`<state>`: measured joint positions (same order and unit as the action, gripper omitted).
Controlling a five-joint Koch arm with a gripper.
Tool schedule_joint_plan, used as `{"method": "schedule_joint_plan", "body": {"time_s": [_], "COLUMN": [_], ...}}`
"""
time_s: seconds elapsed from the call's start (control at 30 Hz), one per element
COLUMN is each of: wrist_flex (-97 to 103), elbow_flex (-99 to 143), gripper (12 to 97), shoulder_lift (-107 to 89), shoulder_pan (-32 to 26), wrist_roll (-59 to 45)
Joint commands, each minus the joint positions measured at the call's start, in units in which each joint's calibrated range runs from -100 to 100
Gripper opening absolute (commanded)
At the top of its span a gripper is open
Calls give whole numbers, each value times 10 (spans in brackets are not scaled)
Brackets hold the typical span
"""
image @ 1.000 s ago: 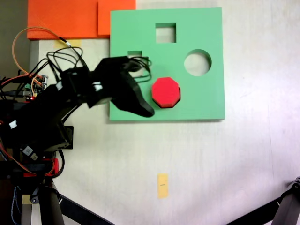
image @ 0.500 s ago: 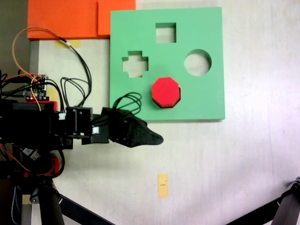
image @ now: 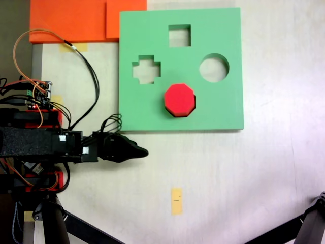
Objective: Put the octagonal pillar block into the corresponding hole
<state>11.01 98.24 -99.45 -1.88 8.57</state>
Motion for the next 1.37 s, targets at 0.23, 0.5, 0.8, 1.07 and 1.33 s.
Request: {"method": "schedule_joint_plan", "body": {"time_s": [0.23, 0.5, 0.8, 1.07, 1.33], "wrist_flex": [-87, -95, -95, -95, -95], "elbow_flex": [18, 18, 18, 18, 18], "gripper": [555, 485, 485, 485, 485], "shoulder_lift": [-5, -5, -5, -5, -5], "shoulder_pan": [4, 4, 4, 4, 4], "wrist_roll": [-4, -3, -3, -3, -3]}}
